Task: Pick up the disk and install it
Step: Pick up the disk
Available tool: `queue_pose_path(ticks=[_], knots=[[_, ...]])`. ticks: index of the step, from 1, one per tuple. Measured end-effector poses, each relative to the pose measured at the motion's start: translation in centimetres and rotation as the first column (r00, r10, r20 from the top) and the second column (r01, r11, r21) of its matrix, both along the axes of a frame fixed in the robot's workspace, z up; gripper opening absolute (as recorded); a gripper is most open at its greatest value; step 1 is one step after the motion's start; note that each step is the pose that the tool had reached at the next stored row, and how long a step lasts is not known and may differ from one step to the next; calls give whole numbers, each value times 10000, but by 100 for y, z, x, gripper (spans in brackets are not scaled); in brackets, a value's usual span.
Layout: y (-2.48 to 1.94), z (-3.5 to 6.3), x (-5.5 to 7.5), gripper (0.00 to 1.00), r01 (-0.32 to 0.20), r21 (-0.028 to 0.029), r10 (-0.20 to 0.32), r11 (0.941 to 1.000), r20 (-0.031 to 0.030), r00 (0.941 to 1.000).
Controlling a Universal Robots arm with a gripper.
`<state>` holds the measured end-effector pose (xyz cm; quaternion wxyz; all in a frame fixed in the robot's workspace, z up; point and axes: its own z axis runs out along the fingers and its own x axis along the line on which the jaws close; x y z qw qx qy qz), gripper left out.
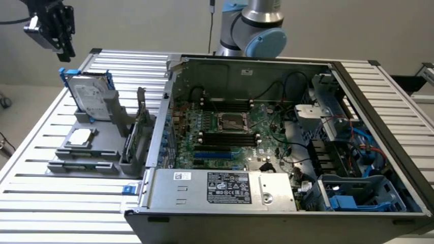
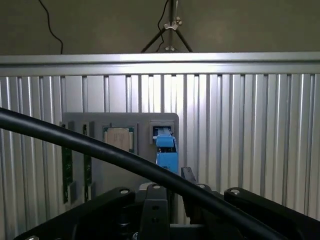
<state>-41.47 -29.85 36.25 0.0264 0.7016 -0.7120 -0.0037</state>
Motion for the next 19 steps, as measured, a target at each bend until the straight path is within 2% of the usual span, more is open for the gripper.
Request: queue_pose_path(ticks=[1,3,4,5,12,19], knots=[[0,0,0,29,0,0,0,10000,-1,10000],[0,-6,0,41,2,0,-2,10000,1,10000],[-1,-13,0,41,2,1,-2,10000,3,10000],[-1,-26,0,48,1,0,-1,10000,2,10000],[-8,-153,1,48,-1,0,1,10000,1,10000],[-45,-281,0,48,1,-1,-1,10000,1,10000]])
